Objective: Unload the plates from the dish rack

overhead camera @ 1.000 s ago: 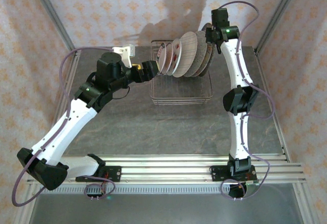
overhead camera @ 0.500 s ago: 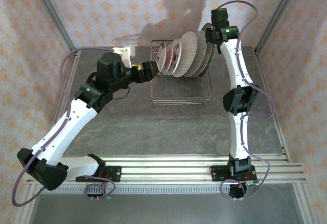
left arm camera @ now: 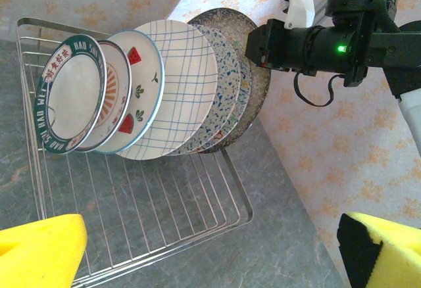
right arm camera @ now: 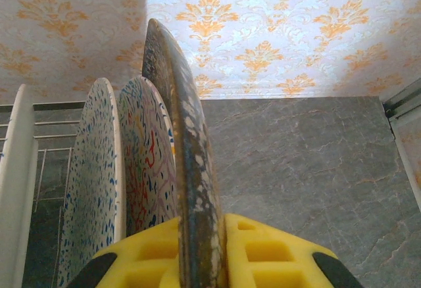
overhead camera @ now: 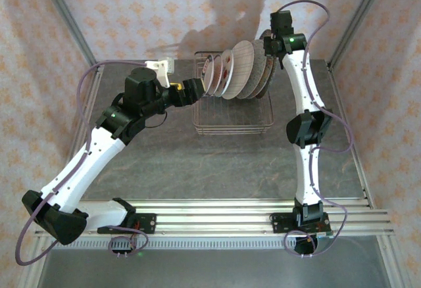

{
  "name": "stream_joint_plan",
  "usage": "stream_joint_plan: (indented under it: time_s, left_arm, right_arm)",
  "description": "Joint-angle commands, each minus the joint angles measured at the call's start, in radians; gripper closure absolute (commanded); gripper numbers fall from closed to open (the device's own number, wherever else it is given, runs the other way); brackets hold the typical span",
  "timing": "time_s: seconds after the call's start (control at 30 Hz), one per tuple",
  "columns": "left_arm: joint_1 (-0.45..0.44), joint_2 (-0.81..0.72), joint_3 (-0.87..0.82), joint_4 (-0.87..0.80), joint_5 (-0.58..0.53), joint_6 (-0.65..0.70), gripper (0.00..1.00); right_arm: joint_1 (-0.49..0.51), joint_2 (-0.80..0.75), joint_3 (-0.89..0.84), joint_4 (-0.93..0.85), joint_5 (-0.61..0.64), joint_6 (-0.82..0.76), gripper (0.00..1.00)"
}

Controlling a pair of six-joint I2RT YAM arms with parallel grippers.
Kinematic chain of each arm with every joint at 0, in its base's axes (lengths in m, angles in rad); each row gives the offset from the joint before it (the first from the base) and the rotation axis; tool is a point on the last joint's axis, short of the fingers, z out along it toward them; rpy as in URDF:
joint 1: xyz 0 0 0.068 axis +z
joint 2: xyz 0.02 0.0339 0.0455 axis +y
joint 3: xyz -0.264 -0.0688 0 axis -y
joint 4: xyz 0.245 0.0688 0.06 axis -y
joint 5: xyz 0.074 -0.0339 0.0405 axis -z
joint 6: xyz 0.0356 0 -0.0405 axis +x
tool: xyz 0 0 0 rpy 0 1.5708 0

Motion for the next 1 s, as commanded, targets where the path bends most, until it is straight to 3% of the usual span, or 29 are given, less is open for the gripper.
stream_joint_plan:
  time_s: [0.0, 0.97]
  left_arm:
    - [-0.005, -0.019, -0.009, 0.049, 0.020, -0.014, 0.02]
    - [-0.006, -0.017, 0.008, 0.094, 0.058, -0.048, 0.02]
  right_arm:
    - [0.013, -0.160, 0.065, 0.209, 0.016, 0.045, 1.00]
    - [0.055, -0.237, 0.057, 0.216, 0.217, -0.020, 1.00]
